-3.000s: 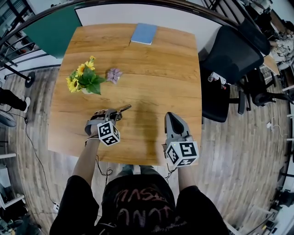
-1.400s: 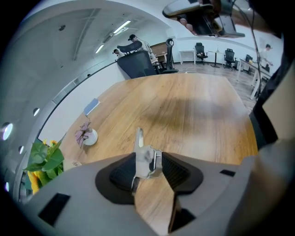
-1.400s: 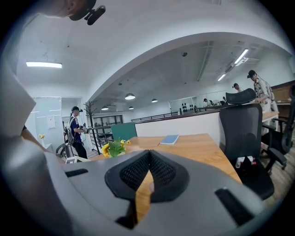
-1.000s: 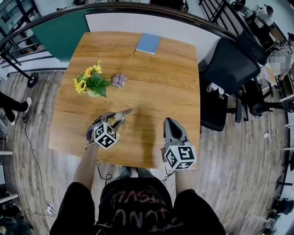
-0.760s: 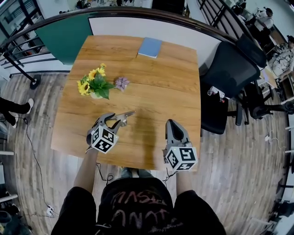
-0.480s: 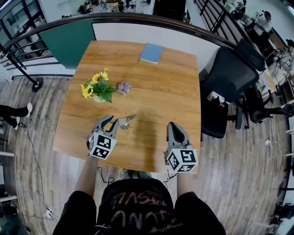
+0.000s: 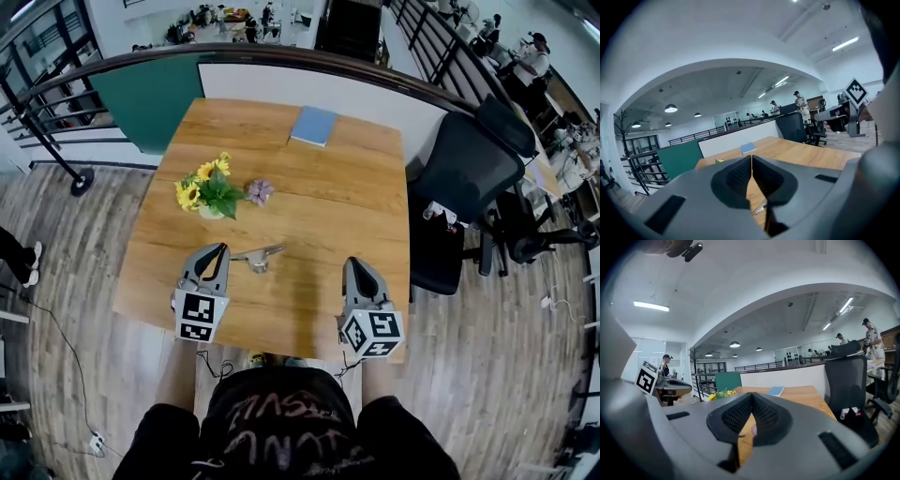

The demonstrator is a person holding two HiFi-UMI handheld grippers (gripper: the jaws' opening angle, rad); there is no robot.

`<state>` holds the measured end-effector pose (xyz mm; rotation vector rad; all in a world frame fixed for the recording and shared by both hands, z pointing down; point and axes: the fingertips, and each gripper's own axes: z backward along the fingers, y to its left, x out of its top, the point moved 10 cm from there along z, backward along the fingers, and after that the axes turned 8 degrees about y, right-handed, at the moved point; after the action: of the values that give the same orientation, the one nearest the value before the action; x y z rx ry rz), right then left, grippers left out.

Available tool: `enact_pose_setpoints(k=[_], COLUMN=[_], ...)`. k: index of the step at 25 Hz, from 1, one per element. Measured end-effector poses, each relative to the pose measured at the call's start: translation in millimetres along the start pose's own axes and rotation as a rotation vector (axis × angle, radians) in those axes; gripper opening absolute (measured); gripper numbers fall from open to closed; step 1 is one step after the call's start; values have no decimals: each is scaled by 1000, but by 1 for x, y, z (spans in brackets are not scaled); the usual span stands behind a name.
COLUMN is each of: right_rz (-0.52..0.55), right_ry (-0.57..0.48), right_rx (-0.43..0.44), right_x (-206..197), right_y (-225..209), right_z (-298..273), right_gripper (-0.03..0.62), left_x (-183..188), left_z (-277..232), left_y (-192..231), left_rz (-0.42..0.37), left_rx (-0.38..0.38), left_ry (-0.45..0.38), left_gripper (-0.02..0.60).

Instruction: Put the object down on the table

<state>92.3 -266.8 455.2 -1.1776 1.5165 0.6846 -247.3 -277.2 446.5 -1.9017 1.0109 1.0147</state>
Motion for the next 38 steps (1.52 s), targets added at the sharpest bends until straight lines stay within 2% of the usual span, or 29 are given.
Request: enact_pose_setpoints(k=[7, 14, 18, 38], right_rz=[21, -23, -17, 52], right_ry=[-2, -7, -4, -7], right_rx=[-9, 0, -6, -20], right_x=[0, -1, -1, 4], right_y=[2, -3, -7, -12], right_z=[6, 12, 15, 16], right_gripper=[5, 5, 5, 3], left_x=[4, 6, 3, 4], left_z=[29, 50, 52, 52], left_y=[11, 19, 12, 21], left_rz=[93, 109, 137, 110], left_rx=[54, 112, 108, 112], left_ry=[-70, -106, -118, -132], left_gripper=[12, 12, 12, 12])
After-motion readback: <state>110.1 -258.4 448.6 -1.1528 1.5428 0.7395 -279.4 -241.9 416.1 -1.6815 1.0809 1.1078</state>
